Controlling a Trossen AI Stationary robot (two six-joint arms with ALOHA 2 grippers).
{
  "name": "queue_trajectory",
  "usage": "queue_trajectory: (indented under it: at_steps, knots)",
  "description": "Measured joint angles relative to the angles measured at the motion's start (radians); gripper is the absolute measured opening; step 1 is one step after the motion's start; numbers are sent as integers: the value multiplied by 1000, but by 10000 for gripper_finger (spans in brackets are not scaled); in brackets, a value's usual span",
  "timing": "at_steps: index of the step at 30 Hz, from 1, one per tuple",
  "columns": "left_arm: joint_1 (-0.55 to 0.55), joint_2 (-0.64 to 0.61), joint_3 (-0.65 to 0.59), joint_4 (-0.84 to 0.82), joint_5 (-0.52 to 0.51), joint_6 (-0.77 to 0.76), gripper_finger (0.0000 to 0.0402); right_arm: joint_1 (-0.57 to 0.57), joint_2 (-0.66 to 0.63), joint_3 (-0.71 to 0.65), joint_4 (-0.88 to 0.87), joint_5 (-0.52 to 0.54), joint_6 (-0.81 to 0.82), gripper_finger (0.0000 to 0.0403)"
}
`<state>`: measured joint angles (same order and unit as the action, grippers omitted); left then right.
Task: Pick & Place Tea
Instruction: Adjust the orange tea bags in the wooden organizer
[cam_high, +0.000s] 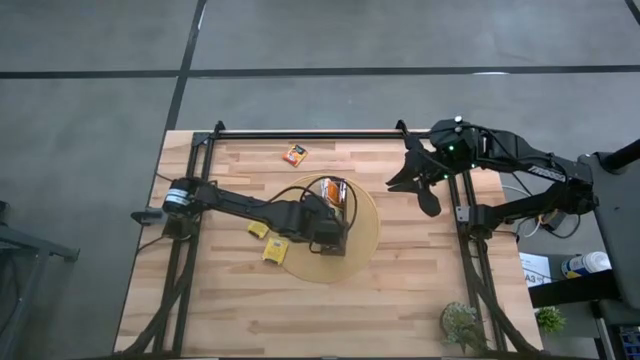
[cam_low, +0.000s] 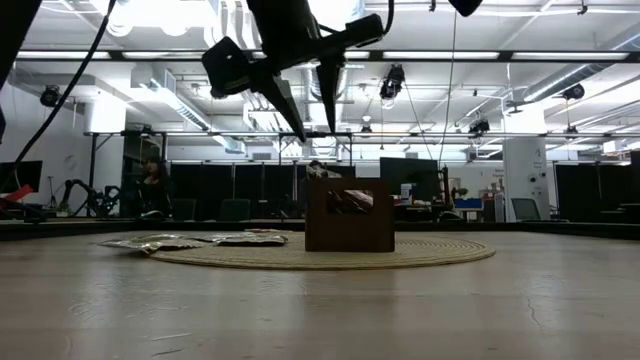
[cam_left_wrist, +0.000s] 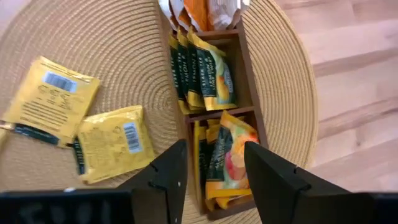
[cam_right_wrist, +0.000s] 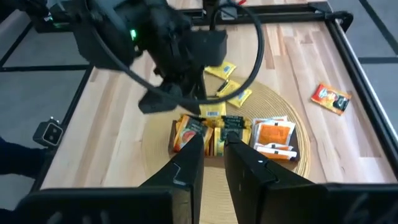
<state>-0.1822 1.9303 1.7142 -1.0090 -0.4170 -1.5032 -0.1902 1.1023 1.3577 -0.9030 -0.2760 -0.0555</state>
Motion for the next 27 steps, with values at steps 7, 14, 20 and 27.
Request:
queue_trajectory:
  at_steps: [7,14,20,27]
  knots:
    - [0,-25,-14,-52,4,45,151,0,0,-68,1,0,3,59]
    - [0,-70,-112,-23,4,44,151,2,23,-119,28,-5,33,58]
    - [0,-140,-235,97,39,108,151,3,63,-137,52,-16,38,57]
    - [-1,-256,-475,347,134,232,121,3,87,-137,48,-17,40,52]
